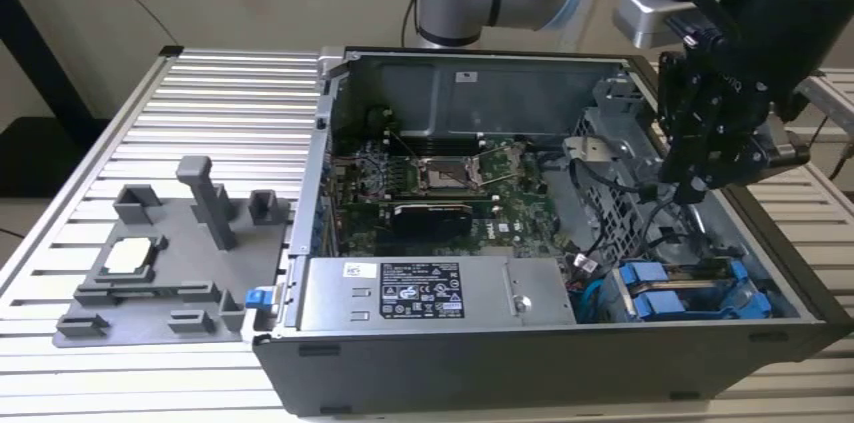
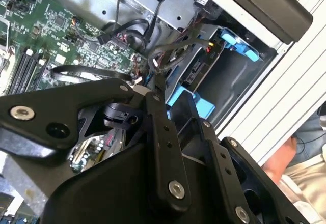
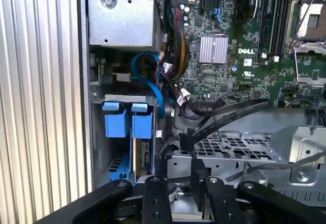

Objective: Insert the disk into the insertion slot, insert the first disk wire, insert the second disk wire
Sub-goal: 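Insert the first disk wire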

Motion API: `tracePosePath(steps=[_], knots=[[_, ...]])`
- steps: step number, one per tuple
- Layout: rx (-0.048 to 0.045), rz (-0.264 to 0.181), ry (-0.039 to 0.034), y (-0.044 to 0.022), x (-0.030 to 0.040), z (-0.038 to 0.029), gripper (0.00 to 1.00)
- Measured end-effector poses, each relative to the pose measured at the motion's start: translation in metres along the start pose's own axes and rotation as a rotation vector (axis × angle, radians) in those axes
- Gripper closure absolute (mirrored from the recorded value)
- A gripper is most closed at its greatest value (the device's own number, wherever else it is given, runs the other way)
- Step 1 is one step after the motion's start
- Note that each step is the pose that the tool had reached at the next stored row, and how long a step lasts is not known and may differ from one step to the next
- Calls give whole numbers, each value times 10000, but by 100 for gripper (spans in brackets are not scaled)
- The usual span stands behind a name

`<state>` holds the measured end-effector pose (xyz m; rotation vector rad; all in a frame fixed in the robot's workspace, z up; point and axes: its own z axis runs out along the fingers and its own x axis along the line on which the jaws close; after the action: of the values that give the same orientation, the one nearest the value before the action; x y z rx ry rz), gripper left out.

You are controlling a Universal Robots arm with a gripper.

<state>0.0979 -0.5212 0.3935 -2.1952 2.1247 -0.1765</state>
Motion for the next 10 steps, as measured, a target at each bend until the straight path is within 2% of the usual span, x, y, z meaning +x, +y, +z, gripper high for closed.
tracePosePath(steps=[2, 3, 7, 10], knots=[[39, -7, 49, 46, -36, -5, 67], [51, -17, 102, 62, -55, -6, 67], [73, -85, 388, 116, -119, 1, 67], [67, -146, 657, 157, -154, 4, 67]])
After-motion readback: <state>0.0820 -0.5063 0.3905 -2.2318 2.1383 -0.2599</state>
